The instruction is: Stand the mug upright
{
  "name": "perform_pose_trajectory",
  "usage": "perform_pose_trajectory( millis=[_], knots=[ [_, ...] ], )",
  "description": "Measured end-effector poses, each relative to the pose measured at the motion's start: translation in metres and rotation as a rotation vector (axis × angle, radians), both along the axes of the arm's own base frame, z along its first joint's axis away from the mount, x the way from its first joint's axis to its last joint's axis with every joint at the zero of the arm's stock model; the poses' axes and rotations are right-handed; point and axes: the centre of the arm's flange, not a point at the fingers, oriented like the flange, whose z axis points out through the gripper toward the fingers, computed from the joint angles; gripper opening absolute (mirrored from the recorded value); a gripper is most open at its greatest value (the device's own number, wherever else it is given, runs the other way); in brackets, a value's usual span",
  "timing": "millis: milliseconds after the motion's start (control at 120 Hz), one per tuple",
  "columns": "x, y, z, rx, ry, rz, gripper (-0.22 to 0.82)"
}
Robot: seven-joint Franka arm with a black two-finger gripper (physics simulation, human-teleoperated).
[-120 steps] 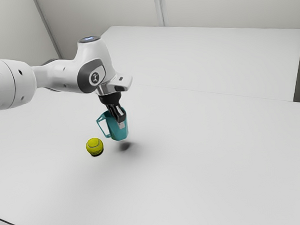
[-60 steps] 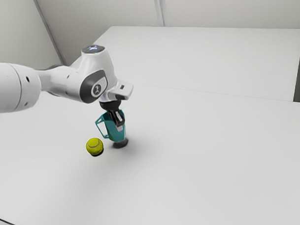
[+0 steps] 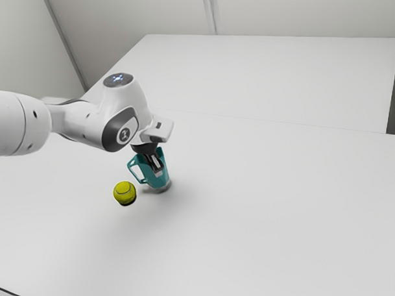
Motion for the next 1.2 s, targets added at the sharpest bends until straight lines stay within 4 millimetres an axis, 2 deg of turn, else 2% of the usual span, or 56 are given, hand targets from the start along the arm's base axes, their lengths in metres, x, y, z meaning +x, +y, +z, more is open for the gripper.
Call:
perform_pose_trajectory(
  millis=[317, 625, 1017, 1200],
  knots=[
    [-0.008, 0.002, -0.013, 0.002, 0.01, 0.002, -0.15],
    [-0.009, 0.003, -0.015, 0.0, 0.009, 0.007, -0.12],
    [-0.009, 0.002, -0.011, -0.005, 0.001, 0.005, 0.17],
    [-0.008, -0.001, -0.006, -0.01, -0.008, 0.002, 0.27]
  ],
)
